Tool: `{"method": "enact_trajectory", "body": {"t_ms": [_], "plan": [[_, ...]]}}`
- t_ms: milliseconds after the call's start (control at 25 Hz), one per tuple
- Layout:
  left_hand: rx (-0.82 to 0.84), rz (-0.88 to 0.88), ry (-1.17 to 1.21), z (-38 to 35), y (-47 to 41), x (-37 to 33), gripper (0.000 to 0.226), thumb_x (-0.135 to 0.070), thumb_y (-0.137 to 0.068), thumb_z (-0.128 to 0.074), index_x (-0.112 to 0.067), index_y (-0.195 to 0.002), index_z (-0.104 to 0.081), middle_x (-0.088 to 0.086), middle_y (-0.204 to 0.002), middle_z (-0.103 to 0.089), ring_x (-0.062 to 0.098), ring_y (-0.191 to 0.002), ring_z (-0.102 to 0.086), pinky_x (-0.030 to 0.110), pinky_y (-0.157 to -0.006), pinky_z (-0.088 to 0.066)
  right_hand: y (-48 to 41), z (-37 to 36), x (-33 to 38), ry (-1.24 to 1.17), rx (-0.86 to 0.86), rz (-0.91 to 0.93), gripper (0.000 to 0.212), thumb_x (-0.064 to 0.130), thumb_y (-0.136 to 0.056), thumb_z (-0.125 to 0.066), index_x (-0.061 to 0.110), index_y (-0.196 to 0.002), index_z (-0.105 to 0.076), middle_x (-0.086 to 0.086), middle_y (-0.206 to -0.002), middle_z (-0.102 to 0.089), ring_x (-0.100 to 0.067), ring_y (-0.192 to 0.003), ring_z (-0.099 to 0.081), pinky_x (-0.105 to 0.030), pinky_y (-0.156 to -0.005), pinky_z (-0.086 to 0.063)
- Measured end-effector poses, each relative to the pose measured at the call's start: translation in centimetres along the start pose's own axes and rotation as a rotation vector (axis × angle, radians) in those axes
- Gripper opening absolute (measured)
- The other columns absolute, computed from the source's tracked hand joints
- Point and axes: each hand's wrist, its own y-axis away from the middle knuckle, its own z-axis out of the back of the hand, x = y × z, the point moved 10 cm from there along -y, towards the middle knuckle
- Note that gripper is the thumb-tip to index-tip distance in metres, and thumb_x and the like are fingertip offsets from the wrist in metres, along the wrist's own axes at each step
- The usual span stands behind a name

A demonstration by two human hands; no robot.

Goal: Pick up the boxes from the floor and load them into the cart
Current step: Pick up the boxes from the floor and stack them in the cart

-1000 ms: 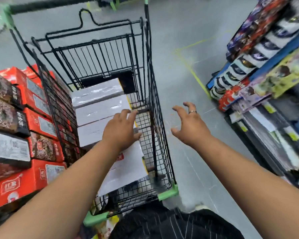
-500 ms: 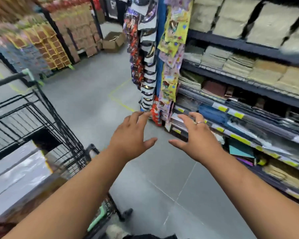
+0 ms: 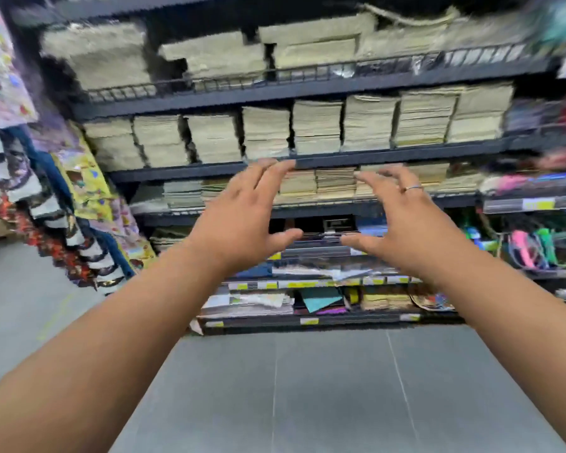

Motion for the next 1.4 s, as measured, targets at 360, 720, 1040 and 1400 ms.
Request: {"method": "enact_trajectory", "body": {"t_ms": [360,720,1040,1400], "plan": [[-0.033,-0.505,0.109,0.8,-17.6,-16.6,0.099,-0.073,-0.066,-0.053,-0.032,-0.147,-0.013,-0.003,-0.151,-0.026,0.022,-0.139,-0.030,0.046,-0.115,-0.029,3.1,16.0,-14.6,0.188,-0.283,-0.294,0.093,0.070,-0.068,-0.063,0.045,-0.144,-0.015,0.010,-0.146,-0.012,-0.029,-0.125,-0.043,-0.043,-0.097,-0.046],[-0.092,-0.877,0.347,1.6,-31.7,-32.0,0.104,-0.074,-0.063,-0.056,-0.039,-0.149,-0.007,-0.015,-0.152,-0.018,0.006,-0.139,-0.022,0.029,-0.116,-0.018,4.5,29.2,-24.1,0.312,-0.591,-0.577,0.096,0.079,-0.058,-0.053,0.055,-0.140,-0.010,0.019,-0.142,-0.012,-0.024,-0.127,-0.040,-0.041,-0.100,-0.040],[-0.139,-1.108,0.620,0.3,-38.2,-51.9,0.100,-0.066,-0.065,-0.064,-0.040,-0.147,-0.014,-0.009,-0.149,-0.027,0.011,-0.137,-0.028,0.028,-0.112,-0.021,12.5,38.8,-35.7,0.431,-0.736,-0.774,0.095,0.073,-0.061,-0.058,0.055,-0.141,-0.011,0.023,-0.141,-0.011,-0.017,-0.131,-0.033,-0.033,-0.105,-0.033],[-0.116,-1.183,0.777,-4.7,-42.9,-76.7,0.103,-0.068,-0.065,-0.063,-0.039,-0.149,-0.011,-0.015,-0.150,-0.021,0.002,-0.137,-0.021,0.023,-0.111,-0.016,21.0,51.1,-53.5,0.503,-0.740,-0.868,0.095,0.072,-0.062,-0.059,0.051,-0.143,-0.014,0.017,-0.146,-0.013,-0.016,-0.136,-0.030,-0.033,-0.105,-0.032]]}}
